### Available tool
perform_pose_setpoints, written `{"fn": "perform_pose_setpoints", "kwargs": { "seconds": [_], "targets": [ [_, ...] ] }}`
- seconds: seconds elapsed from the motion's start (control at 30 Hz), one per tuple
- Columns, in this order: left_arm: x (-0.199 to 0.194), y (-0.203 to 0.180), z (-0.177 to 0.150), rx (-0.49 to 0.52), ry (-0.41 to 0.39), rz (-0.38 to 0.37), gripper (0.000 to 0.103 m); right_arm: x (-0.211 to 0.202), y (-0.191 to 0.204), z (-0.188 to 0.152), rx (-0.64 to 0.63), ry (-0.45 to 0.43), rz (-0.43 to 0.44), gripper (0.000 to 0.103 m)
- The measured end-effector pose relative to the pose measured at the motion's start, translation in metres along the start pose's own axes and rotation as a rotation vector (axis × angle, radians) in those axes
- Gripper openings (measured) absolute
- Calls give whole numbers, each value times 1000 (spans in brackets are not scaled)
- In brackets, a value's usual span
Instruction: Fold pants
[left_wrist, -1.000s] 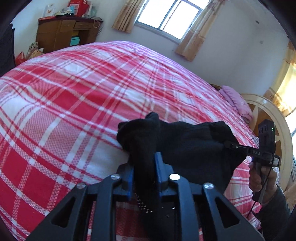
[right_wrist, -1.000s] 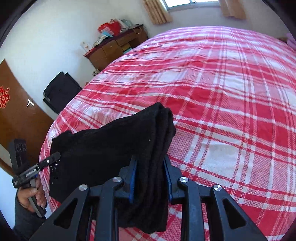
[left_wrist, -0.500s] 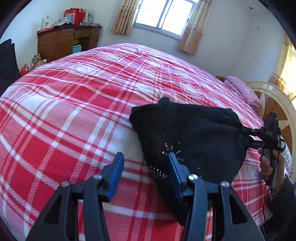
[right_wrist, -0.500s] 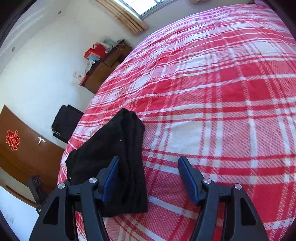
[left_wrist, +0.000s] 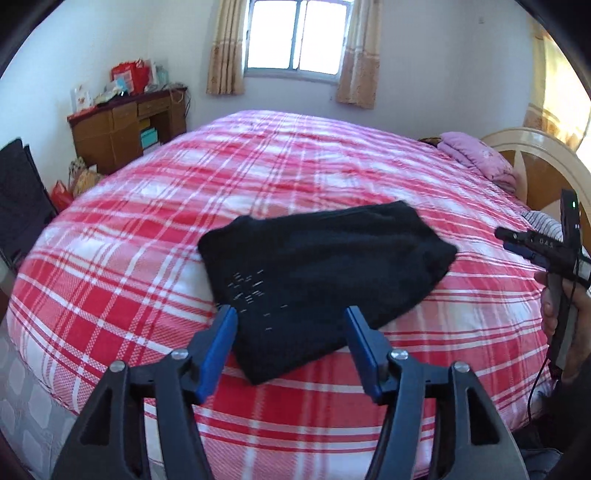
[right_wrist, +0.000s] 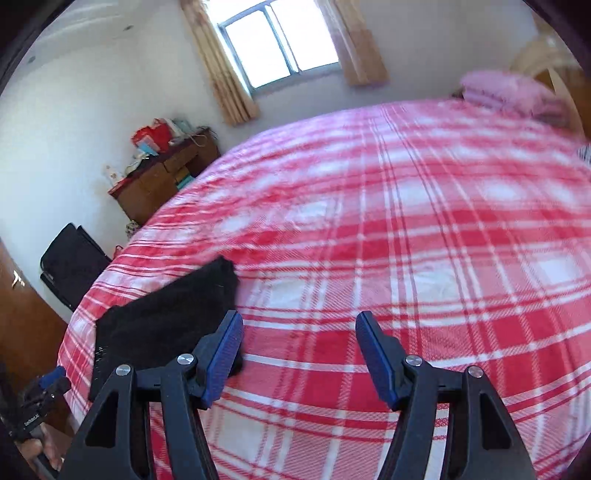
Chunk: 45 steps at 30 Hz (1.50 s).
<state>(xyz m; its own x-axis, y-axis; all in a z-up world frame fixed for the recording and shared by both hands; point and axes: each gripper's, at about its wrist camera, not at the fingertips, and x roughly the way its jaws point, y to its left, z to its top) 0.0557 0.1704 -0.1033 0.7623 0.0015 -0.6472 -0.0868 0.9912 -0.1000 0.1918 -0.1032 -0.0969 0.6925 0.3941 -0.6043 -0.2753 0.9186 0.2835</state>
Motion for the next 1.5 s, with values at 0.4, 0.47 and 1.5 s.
{"fn": "perform_pose_setpoints", "kwargs": {
  "seconds": [0.4, 0.47, 1.5],
  "targets": [
    [-57, -44, 18, 122, -155, -3, 78, -99, 99, -4, -337, -138, 51, 69],
    [-57, -42, 18, 120, -157, -6, 79, -106, 103, -6, -341, -151, 53, 70],
    [-65, -35, 18, 83, -180, 18, 89, -117, 131, -25, -390, -159, 101, 73]
  ]
}}
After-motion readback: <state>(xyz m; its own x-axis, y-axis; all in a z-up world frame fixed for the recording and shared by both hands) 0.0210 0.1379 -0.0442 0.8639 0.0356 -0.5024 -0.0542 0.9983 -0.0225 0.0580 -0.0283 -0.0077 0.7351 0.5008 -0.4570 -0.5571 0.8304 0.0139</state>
